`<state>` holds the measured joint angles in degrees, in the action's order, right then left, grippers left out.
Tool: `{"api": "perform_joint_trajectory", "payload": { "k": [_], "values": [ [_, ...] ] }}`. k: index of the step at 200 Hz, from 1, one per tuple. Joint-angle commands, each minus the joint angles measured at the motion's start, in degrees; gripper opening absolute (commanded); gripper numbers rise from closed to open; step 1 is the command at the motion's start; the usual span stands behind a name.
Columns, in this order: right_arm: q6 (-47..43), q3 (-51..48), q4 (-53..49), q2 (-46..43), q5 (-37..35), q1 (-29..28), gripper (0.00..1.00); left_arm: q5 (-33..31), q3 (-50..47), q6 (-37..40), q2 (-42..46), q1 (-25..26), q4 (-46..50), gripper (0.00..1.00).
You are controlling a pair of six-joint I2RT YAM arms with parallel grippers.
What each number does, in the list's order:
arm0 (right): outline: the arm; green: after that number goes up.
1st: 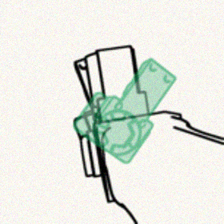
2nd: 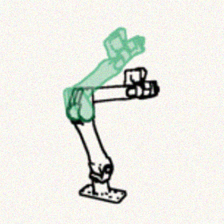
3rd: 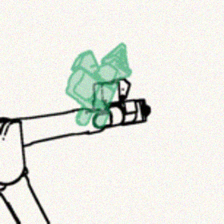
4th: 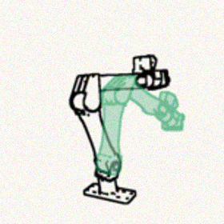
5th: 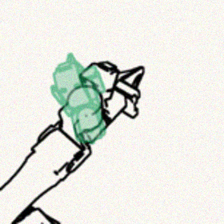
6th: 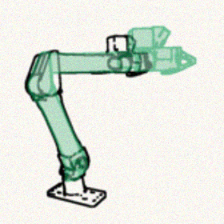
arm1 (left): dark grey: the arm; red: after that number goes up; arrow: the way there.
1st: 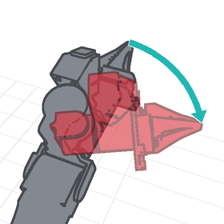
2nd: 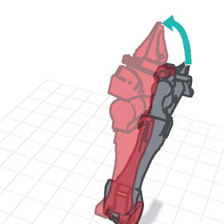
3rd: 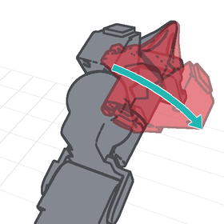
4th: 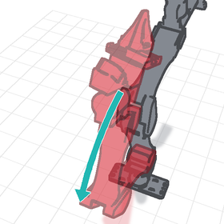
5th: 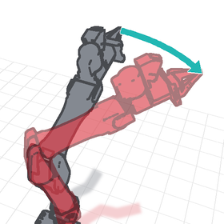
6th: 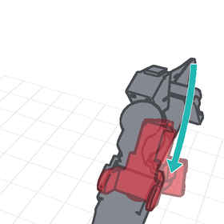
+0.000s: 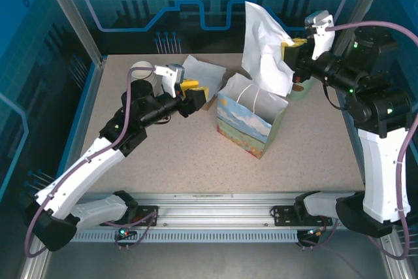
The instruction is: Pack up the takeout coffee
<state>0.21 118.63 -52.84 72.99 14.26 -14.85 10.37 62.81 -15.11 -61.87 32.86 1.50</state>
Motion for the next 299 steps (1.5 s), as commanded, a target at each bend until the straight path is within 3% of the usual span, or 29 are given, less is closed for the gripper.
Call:
{"api": "perform_joint_trajectory", "payload": {
  "k": [1,108,154,247,299],
  "values": [
    [1.13,0.67,-3.48,0.35,2.68,2.28,0.0,0.91,-0.14,-0.44,-0.16,0.19,0.78,0.54],
    [0.14,-3.49,-5.43,0.53,1.78,4.09,0.0,0.04,-0.58,0.95,0.35,0.19,1.85,0.54],
    [5.64,-3.82,0.73,-0.75,5.34,6.53,0.0,-0.02,-0.98,0.7,0.47,0.24,1.49,0.54],
    [5.32,-3.26,0.06,-0.16,2.04,9.12,0.0,-0.62,-1.81,1.01,1.02,0.19,1.55,0.55],
    [5.41,-6.91,-0.17,-0.1,6.63,9.41,0.0,-0.7,-2.19,0.88,0.82,0.2,1.49,0.55]
  ]
}}
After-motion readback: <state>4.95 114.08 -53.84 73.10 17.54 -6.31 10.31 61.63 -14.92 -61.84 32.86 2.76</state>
